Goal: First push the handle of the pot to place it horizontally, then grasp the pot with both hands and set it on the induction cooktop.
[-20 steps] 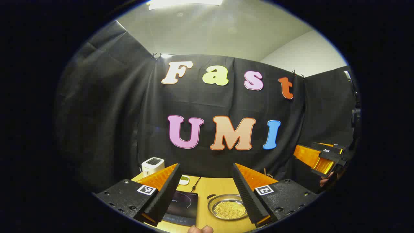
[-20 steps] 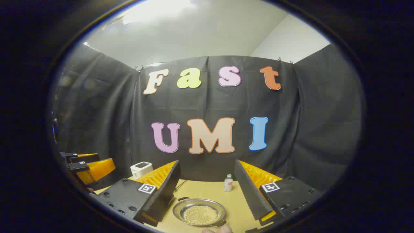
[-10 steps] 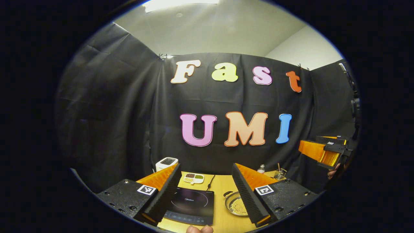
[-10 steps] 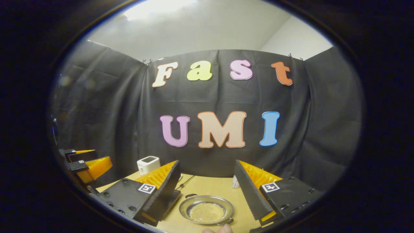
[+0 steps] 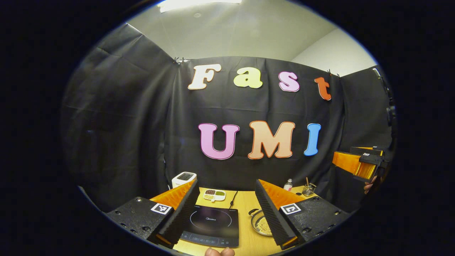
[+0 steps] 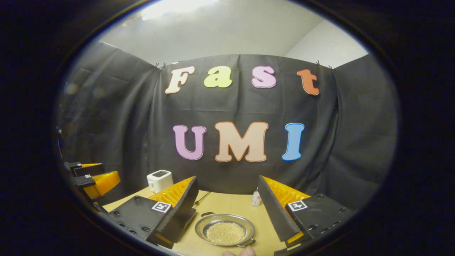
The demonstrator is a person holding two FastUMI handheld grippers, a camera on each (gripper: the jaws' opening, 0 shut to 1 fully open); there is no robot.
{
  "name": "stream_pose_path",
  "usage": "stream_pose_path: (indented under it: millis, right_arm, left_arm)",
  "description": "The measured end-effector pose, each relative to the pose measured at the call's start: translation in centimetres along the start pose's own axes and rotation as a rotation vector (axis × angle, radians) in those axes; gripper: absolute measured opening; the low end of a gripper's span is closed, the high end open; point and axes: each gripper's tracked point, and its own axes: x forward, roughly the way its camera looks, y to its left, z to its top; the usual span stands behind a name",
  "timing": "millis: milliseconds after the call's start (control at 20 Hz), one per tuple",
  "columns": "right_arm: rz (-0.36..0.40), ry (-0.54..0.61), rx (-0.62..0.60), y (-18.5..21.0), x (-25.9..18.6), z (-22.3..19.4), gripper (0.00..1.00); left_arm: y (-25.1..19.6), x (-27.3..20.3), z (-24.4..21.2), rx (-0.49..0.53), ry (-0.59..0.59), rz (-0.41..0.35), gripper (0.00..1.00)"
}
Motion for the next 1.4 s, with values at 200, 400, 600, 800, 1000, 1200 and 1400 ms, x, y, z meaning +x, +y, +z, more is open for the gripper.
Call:
stream_pose_path:
  millis: [200, 400, 600, 800, 1000, 1200, 1400]
  right_arm:
    - [-0.027, 0.011, 0.009, -0.9, -0.1, -0.4, 1.0]
    - [-0.034, 0.024, 0.01, -1.2, 0.0, -0.7, 0.99]
    - [-0.036, 0.04, -0.006, -1.1, 0.4, -1.6, 0.77]
    - [-0.08, 0.075, 0.002, -2.2, 0.6, -2.8, 0.26]
    - [-0.032, 0.133, 0.043, -2.3, 1.8, -4.9, 0.02]
    - [0.022, 0.216, 0.098, -3.4, 3.4, -8.6, 0.03]
    - [0.088, 0.281, 0.098, -5.1, 4.9, -12.2, 0.0]
  left_arm:
    - [-0.5, 0.6, 0.0, 0.015, 0.001, -0.03, 0.95]
    - [-0.6, 0.5, 0.1, 0.023, -0.003, -0.044, 0.92]
    - [-0.7, 0.7, 0.4, 0.022, -0.011, -0.056, 0.92]
    - [-0.9, 0.5, 0.2, 0.014, -0.008, -0.074, 0.92]
    - [-1.3, 1.0, -0.2, 0.021, 0.007, -0.084, 0.92]
    - [-2.5, 3.4, -1.4, 0.036, 0.037, -0.056, 0.92]
    - [-3.9, 5.0, -1.7, 0.065, 0.06, -0.022, 0.92]
